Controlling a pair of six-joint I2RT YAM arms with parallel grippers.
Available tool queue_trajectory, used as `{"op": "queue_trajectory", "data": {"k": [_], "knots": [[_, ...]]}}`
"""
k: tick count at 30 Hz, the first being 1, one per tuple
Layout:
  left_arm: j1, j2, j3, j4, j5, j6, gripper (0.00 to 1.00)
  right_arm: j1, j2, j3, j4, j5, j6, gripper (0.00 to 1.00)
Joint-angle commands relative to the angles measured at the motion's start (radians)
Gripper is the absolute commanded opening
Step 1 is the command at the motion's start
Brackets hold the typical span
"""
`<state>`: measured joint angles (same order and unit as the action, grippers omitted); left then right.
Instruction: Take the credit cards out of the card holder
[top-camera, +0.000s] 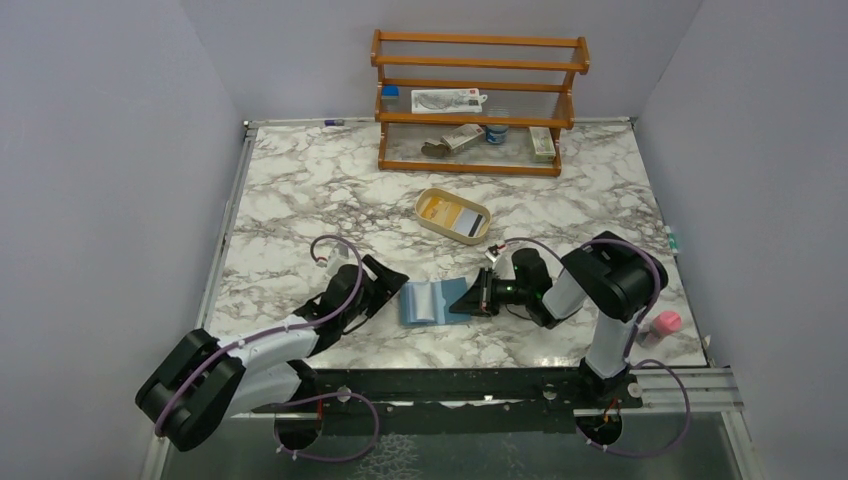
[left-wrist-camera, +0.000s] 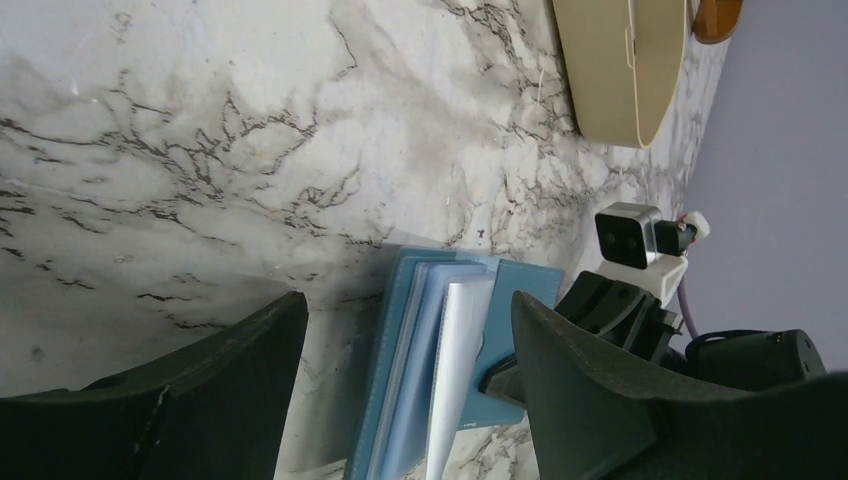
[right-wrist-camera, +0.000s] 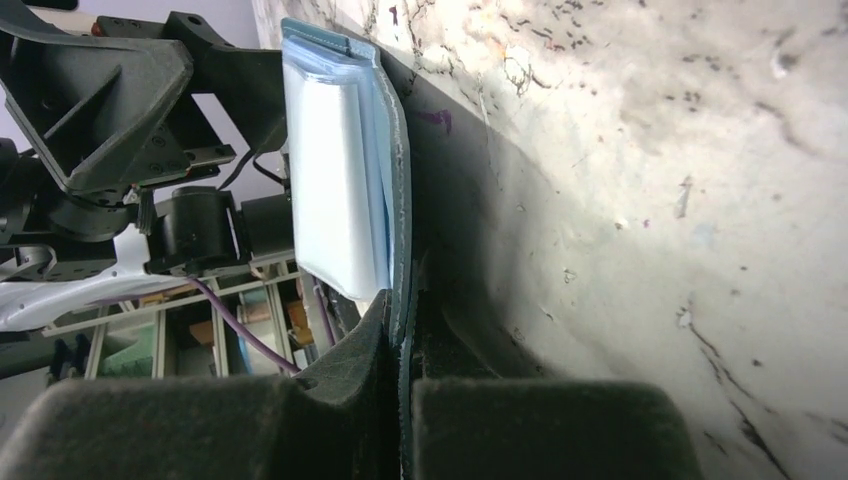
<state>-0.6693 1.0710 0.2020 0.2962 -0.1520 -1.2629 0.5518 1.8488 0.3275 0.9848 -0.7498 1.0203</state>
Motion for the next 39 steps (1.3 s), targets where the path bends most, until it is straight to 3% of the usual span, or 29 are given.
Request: {"op": "queue_trajectory", "data": {"k": [1, 6, 15, 21, 34, 39], "knots": [[0.001, 0.050, 0.020, 0.056, 0.076, -0.009, 0.75, -0.004, 0.047, 0.002, -0.002, -0.024, -0.005, 0.00], [0.001, 0.038, -0.018, 0.135, 0.109, -0.068, 0.74, -0.004, 0.060, 0.007, 0.010, -0.029, -0.002, 0.01], [0.001, 0.014, -0.076, 0.183, 0.124, -0.161, 0.50, -0.004, 0.083, 0.007, 0.037, -0.044, 0.007, 0.01], [0.002, 0.009, -0.108, 0.184, 0.146, -0.147, 0.48, -0.004, 0.071, -0.003, 0.044, -0.048, 0.011, 0.01], [0.002, -0.083, -0.147, 0.184, 0.107, -0.187, 0.20, -0.005, 0.088, -0.011, 0.083, -0.060, 0.023, 0.01], [0.001, -0.067, -0.133, 0.190, 0.118, -0.176, 0.19, -0.006, 0.088, -0.014, 0.087, -0.063, 0.023, 0.01]]}}
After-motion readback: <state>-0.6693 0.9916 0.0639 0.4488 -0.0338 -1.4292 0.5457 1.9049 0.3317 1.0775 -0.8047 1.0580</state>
